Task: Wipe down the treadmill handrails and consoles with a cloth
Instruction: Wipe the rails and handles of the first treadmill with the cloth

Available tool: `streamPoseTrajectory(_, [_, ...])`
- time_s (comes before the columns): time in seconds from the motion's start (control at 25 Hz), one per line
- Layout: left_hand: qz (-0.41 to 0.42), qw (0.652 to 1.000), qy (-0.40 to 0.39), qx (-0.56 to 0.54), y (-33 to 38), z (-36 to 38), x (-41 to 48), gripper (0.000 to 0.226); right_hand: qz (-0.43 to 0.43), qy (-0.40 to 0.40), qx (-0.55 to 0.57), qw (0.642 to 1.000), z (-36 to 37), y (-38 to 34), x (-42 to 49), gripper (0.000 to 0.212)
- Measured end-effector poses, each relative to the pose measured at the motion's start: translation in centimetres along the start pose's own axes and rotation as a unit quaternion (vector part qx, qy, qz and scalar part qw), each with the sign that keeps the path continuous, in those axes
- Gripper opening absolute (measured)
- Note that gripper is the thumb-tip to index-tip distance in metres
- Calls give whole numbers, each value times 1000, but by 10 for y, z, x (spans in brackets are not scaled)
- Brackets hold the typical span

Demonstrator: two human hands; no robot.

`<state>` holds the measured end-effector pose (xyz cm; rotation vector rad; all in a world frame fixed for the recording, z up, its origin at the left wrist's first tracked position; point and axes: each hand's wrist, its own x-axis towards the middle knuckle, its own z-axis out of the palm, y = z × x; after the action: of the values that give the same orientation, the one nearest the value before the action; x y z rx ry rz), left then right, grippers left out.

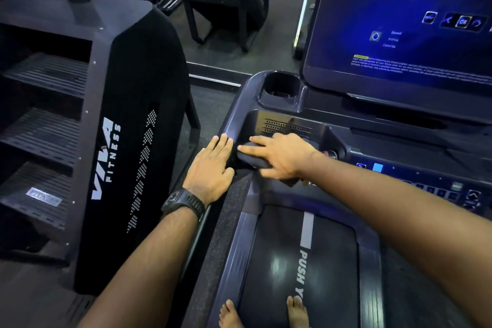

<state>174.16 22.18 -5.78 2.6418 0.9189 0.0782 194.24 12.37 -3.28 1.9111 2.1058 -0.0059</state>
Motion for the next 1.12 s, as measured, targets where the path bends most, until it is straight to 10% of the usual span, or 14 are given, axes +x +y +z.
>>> streamPoseTrajectory(0.36, [-9, 1000, 13, -16, 3, -1, 2, 80, 232, 28, 262, 936, -18, -27, 37, 36])
streamPoseTrajectory(0.64, [-8, 998, 42, -37, -4, 4, 3, 73, 549, 167, 583, 576, -47, -48, 100, 47])
streamPoseTrajectory(1.12, [-27, 989, 32, -143, -5, -2, -12, 70, 342, 74, 612, 709, -39, -49, 51, 30])
